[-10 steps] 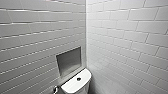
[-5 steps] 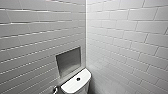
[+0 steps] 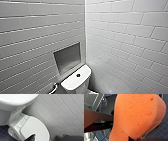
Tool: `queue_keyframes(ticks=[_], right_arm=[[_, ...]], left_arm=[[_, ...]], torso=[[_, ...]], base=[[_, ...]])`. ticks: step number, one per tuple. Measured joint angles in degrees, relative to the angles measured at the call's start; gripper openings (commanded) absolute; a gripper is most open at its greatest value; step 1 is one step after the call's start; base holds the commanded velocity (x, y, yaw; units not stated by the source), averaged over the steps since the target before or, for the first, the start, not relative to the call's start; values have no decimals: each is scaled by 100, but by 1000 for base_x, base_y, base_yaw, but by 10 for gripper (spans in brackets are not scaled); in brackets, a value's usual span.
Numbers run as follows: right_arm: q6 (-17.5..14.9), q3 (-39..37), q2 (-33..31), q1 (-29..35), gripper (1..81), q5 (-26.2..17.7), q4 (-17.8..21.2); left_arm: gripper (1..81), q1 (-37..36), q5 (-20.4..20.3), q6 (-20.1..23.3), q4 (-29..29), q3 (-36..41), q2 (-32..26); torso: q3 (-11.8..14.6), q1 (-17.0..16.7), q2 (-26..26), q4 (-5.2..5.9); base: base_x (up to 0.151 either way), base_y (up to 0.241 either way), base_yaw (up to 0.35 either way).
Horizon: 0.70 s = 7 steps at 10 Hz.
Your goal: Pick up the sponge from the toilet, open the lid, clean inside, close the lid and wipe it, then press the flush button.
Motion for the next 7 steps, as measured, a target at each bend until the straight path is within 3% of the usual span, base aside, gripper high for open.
queue_keyframes(ticks=[2,3,7], right_arm=[[0,-2,0,13,10,5,0],[0,-2,0,18,10,11,2],[0,-2,4,18,10,16,2]], left_arm=[[811,-675,116,-2,-378,226,-50],[10,-929,185,-22,-549,256,-98],[10,-1545,354,-22,-1048,30,73]], torso=[[-24,2,2,0],[-26,2,2,0],[-28,5,4,0]], base=[[0,0,0],[0,0,0],[0,0,0]])
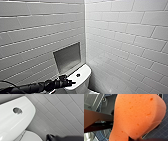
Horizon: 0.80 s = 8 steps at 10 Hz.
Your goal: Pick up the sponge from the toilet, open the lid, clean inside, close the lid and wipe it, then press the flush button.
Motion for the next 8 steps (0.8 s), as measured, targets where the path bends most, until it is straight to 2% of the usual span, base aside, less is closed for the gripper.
queue_keyframes(ticks=[3,6,8], right_arm=[[0,0,9,-2,10,91,-2],[0,0,11,15,10,173,0],[2,0,11,56,10,190,-2]], left_arm=[[10,-273,295,0,-190,-901,657],[10,-567,534,-2,-317,-1640,1318],[10,-761,672,-2,-400,-1987,1558]], torso=[[-31,2,0,0],[-385,4,5,0],[-617,9,9,0]], base=[[0,0,0],[0,0,0],[0,0,0]])
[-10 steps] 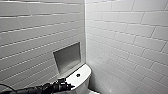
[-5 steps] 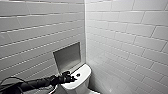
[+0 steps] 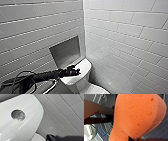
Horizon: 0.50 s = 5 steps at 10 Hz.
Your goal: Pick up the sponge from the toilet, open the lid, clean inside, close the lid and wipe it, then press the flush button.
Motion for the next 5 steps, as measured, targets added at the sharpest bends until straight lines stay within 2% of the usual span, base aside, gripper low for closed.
queue_keyframes(ticks=[5], right_arm=[[-2,-2,-15,21,10,39,2]], left_arm=[[10,-302,177,0,-40,-784,397]], torso=[[-85,0,2,0]], base=[[0,0,0]])
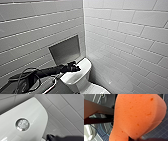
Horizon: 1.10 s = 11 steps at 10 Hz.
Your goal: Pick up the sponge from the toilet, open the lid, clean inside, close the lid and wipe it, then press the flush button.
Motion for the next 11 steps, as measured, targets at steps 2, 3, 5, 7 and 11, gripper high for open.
queue_keyframes(ticks=[2,3,5,7,11], right_arm=[[2,0,0,0,10,-2,-2],[0,0,0,0,10,-2,-2],[0,0,1,15,10,11,0],[2,0,17,15,10,11,-2],[0,-4,15,12,10,52,-2]], left_arm=[[10,-72,52,-1,2,-438,165],[10,-78,102,0,2,-611,265],[10,-252,162,0,0,-713,380],[10,-489,204,-1,2,-868,457],[10,-425,323,2,33,-1537,785]], torso=[[-223,0,0,0],[-308,2,2,0],[-354,6,7,0],[-356,6,7,0],[-356,6,7,0]], base=[[0,0,0],[0,0,0],[0,0,0],[0,0,0],[0,0,0]])
